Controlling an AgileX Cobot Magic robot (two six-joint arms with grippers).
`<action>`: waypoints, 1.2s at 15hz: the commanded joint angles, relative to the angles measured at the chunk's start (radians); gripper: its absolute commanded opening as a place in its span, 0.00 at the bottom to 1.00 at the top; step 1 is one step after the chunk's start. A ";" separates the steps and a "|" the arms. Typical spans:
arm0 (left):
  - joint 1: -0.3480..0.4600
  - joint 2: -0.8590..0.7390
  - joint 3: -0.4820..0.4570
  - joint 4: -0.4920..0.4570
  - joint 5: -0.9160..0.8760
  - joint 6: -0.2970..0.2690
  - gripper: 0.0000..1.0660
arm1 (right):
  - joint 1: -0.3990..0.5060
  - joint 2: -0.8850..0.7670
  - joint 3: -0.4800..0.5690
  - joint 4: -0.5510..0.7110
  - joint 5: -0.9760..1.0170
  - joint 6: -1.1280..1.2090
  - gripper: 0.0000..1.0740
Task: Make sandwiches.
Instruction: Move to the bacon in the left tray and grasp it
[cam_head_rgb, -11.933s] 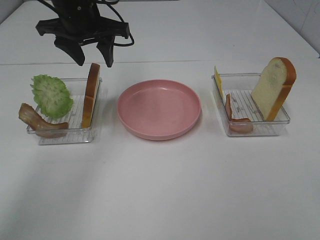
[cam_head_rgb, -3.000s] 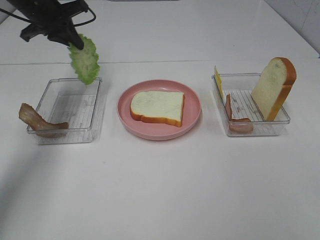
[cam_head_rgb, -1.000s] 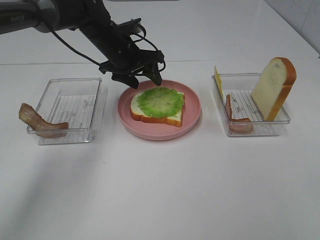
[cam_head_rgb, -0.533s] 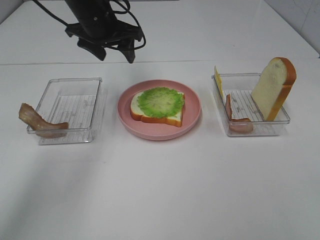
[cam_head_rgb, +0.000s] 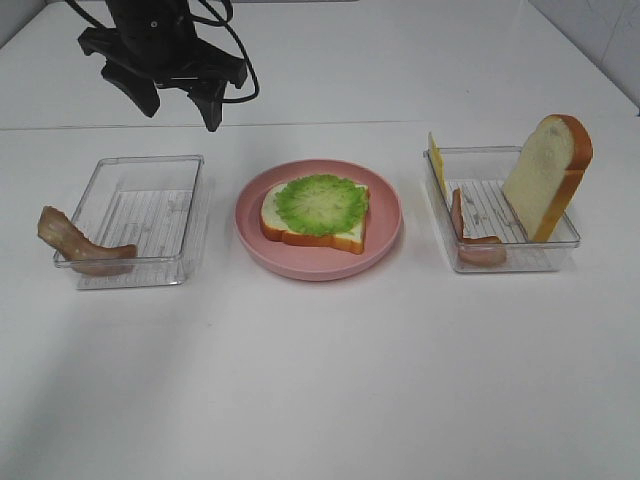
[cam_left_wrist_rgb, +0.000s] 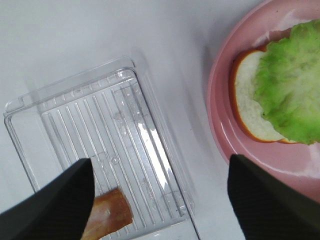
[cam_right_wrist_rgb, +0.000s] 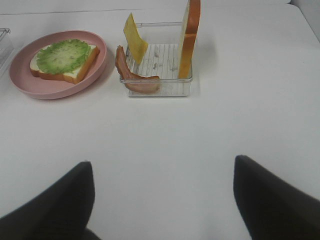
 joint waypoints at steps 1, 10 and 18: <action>0.031 -0.054 0.018 -0.018 0.071 -0.031 0.67 | -0.003 -0.012 0.002 0.008 -0.012 -0.008 0.68; 0.224 -0.239 0.472 -0.066 0.063 -0.068 0.67 | -0.003 -0.012 0.002 0.012 -0.012 -0.008 0.68; 0.226 -0.213 0.596 -0.007 -0.142 -0.110 0.67 | -0.003 -0.012 0.002 0.012 -0.012 -0.008 0.68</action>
